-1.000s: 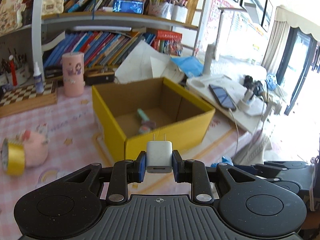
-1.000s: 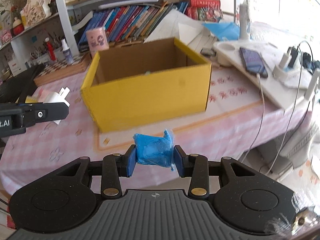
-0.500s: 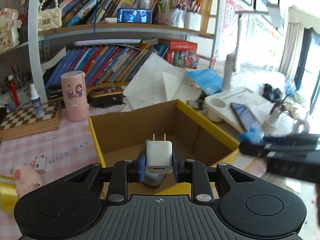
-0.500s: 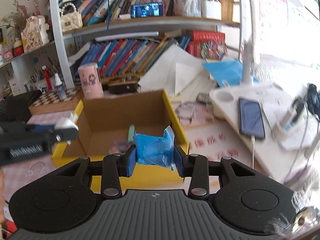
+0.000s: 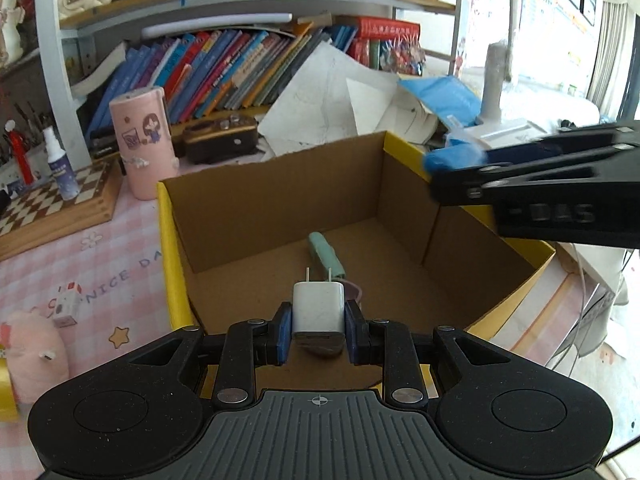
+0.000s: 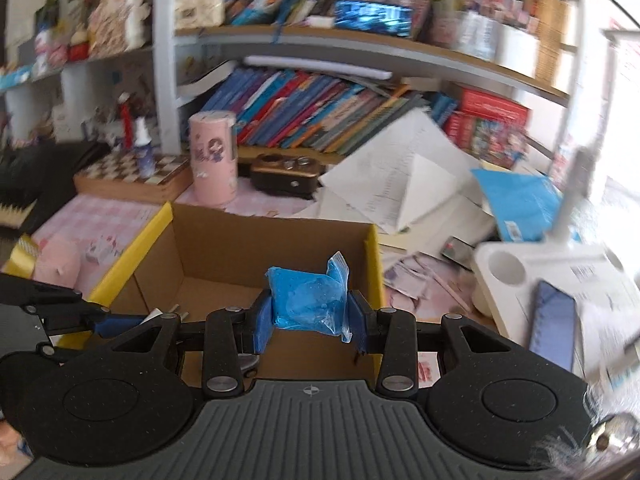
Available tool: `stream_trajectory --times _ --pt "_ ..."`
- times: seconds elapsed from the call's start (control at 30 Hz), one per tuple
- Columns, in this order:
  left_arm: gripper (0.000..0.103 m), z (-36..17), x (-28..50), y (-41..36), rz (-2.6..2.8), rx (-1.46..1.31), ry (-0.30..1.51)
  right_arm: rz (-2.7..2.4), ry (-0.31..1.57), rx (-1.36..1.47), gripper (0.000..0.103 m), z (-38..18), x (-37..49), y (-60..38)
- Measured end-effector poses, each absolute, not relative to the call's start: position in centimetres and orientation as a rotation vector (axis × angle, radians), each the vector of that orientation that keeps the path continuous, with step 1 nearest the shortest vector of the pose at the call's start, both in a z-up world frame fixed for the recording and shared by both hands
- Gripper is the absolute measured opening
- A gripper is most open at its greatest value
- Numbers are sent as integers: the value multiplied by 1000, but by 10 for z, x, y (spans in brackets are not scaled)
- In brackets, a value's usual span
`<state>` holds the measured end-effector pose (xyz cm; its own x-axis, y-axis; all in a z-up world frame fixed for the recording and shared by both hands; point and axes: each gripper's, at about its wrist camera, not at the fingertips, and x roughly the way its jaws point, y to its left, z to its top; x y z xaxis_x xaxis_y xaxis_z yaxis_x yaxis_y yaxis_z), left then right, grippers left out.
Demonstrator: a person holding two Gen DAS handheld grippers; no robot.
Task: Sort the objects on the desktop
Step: 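Open the left tool to drop the charger while the right tool releases the packet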
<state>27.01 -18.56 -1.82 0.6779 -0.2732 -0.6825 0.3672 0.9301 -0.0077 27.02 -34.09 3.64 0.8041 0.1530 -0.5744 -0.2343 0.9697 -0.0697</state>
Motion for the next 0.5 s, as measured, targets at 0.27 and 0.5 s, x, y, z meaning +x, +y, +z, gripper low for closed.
stream_trajectory --times 0.27,0.5 --pt "28 -23 278 -194 -369 135 767 321 720 -248 36 11 321 -325" --pt "42 -20 274 -188 -328 139 755 409 823 -372 36 -17 347 -311"
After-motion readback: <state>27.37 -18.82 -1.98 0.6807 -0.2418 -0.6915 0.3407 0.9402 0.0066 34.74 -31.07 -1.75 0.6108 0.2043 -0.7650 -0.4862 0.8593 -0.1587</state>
